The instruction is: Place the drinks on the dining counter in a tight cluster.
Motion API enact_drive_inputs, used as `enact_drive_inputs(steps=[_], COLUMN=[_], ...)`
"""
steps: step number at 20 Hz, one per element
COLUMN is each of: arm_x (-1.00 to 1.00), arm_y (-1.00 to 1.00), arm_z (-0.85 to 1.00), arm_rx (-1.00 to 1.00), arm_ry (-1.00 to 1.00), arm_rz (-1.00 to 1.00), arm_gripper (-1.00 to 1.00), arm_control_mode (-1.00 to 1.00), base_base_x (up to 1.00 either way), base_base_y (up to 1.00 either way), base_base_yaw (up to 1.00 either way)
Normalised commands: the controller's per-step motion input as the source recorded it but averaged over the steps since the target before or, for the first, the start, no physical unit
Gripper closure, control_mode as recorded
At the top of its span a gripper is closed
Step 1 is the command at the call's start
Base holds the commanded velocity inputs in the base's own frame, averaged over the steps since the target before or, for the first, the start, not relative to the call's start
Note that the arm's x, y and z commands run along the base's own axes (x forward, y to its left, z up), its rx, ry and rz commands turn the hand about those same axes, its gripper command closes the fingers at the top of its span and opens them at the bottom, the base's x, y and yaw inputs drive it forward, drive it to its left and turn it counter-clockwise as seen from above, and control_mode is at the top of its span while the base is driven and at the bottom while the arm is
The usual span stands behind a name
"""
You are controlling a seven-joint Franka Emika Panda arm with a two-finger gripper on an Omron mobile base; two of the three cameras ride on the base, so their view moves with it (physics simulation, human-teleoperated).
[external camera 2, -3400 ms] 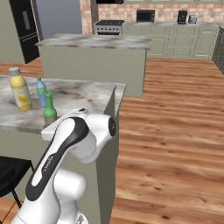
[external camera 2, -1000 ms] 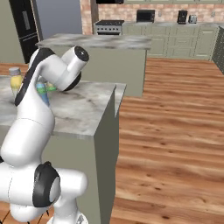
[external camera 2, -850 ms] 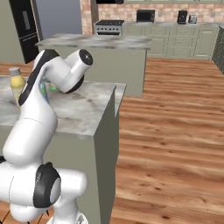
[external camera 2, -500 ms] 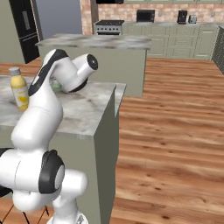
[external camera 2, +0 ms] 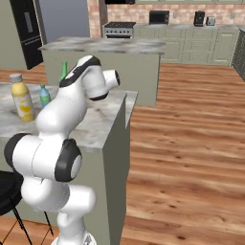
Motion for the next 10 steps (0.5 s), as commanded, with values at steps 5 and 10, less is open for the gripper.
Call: enact_drive_inputs(steps=[5, 10], arm_x=[0.0, 0.0], arm_y=[0.09, 0.02], arm_z=[-0.15, -0.18], arm_rx=[0.01, 0.0], arm_ry=[-0.12, -0.15], arm_rz=[0.18, 0.01], arm_gripper=[1.0, 1.0], arm_control_mode=[-1.0, -1.0], base_base_x=[0.0, 0.0], base_base_y=[0.0, 0.0], base_base_yaw=[0.0, 0.0])
